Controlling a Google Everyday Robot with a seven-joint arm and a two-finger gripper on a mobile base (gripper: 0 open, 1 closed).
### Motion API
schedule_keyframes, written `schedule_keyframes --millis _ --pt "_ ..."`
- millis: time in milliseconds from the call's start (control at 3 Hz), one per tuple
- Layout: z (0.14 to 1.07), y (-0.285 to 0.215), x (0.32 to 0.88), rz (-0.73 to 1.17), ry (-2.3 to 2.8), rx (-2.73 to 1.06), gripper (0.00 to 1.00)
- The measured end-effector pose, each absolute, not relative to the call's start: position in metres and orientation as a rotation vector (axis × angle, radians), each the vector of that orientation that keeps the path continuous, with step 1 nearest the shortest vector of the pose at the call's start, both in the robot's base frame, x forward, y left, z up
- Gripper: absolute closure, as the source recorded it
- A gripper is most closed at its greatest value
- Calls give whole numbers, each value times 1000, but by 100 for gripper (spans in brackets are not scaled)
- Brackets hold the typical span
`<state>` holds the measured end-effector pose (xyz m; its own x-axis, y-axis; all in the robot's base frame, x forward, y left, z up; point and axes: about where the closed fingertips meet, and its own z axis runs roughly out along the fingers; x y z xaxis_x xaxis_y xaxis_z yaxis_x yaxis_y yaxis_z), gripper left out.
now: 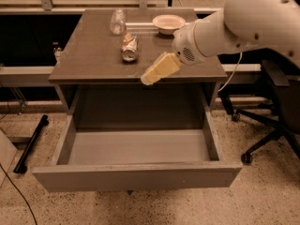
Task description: Place orange can into top drawer
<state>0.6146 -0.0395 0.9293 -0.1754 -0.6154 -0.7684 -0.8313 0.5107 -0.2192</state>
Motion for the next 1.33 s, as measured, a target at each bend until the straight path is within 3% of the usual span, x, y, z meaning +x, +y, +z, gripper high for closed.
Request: schedule_keyframes --millis 667,1333 --pt "909 20 690 428 1860 -1158 0" --pt "906 34 702 445 1844 -1111 0"
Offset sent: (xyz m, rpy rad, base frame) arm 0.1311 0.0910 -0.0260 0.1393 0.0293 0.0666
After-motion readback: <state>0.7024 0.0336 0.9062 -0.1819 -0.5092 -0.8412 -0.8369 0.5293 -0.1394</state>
